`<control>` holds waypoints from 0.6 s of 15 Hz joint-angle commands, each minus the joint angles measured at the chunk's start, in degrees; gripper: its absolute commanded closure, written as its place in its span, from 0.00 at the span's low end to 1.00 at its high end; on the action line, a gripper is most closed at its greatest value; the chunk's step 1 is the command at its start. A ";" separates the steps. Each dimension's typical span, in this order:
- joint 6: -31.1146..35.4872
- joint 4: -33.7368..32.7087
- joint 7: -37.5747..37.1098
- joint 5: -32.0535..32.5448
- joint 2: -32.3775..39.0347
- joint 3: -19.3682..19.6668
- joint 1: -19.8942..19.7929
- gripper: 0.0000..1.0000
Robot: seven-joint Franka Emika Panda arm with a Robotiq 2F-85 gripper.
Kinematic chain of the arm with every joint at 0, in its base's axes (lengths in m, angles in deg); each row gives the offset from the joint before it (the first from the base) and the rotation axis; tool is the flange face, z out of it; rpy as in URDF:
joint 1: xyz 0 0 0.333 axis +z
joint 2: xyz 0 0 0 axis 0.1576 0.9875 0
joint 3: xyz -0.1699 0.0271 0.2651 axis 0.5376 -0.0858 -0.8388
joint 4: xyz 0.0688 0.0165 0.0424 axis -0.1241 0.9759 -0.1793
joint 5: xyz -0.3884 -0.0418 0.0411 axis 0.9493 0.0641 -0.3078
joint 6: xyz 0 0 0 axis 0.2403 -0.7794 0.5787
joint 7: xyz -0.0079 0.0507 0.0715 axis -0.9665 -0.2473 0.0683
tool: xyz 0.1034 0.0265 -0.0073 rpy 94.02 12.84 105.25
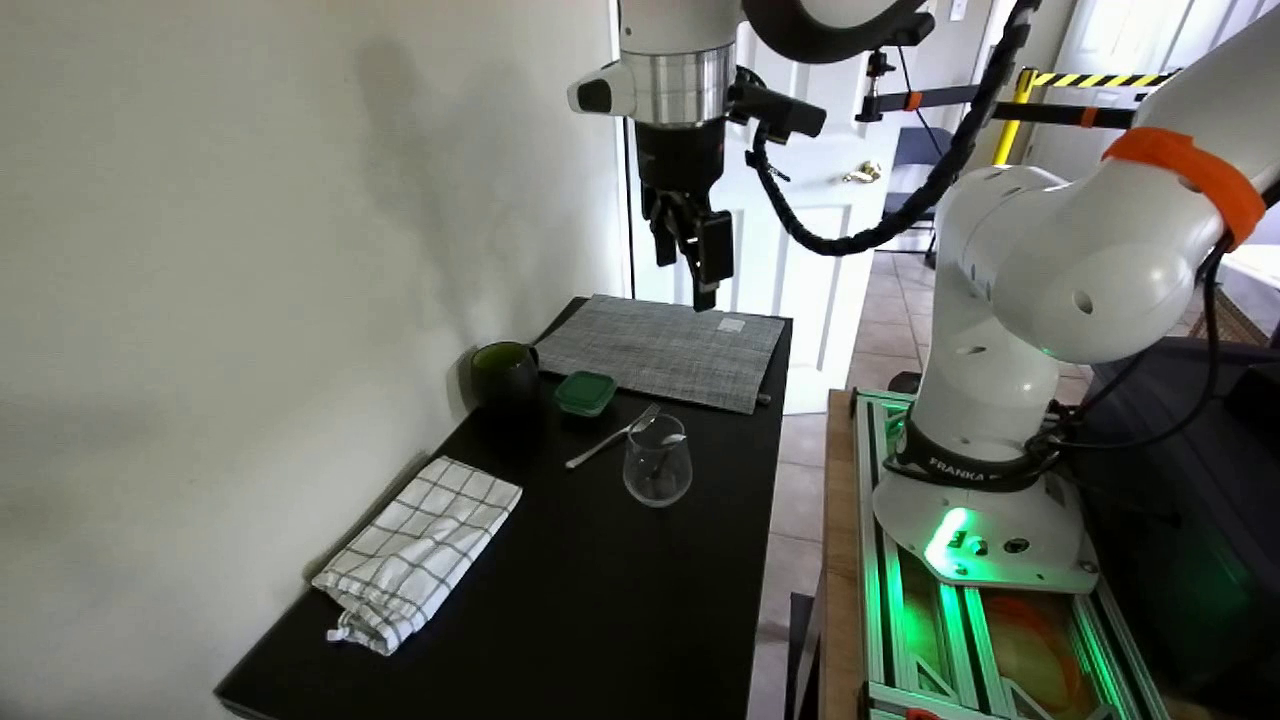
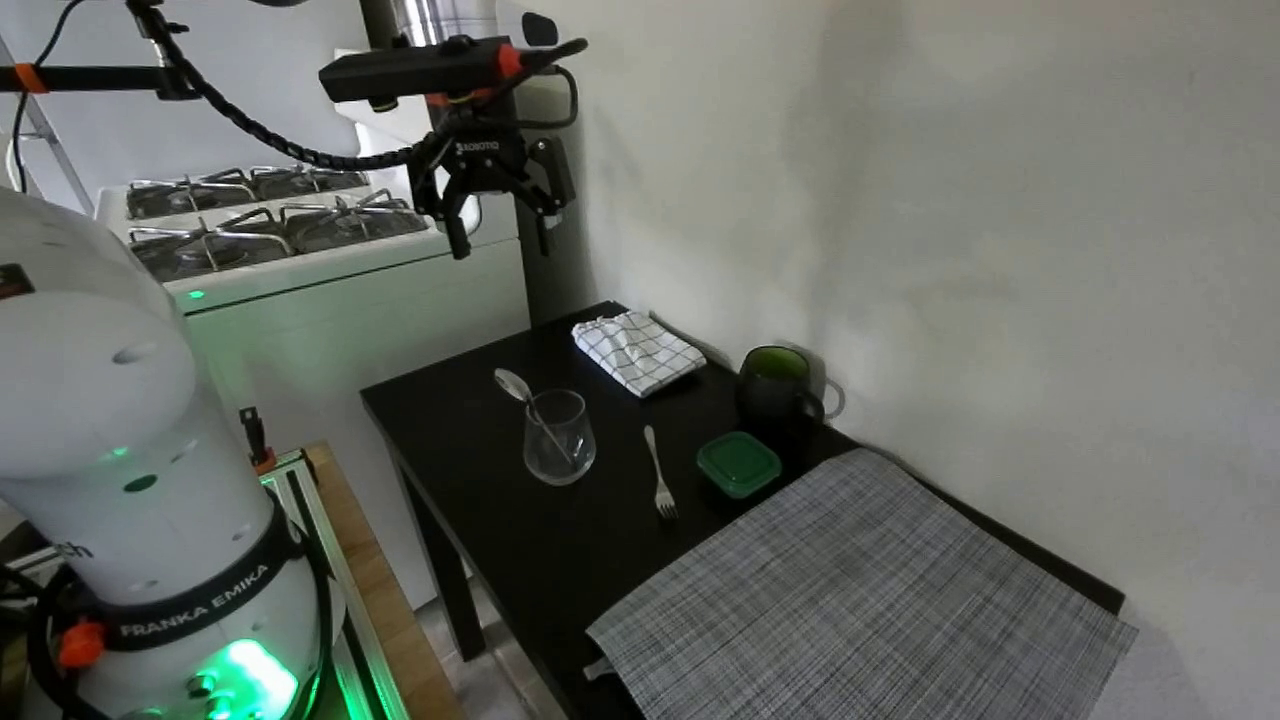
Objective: Take the spoon out of the glass cup
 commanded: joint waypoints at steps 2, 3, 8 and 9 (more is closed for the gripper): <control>-0.23 -0.12 -1.04 0.76 0.23 0.74 1.23 0.00; -0.23 -0.12 -1.04 0.76 0.24 0.75 1.23 0.00; -0.69 -0.13 -2.27 0.69 0.42 -0.11 1.23 0.00; -0.81 -0.14 -3.83 0.53 0.76 -1.23 1.33 0.00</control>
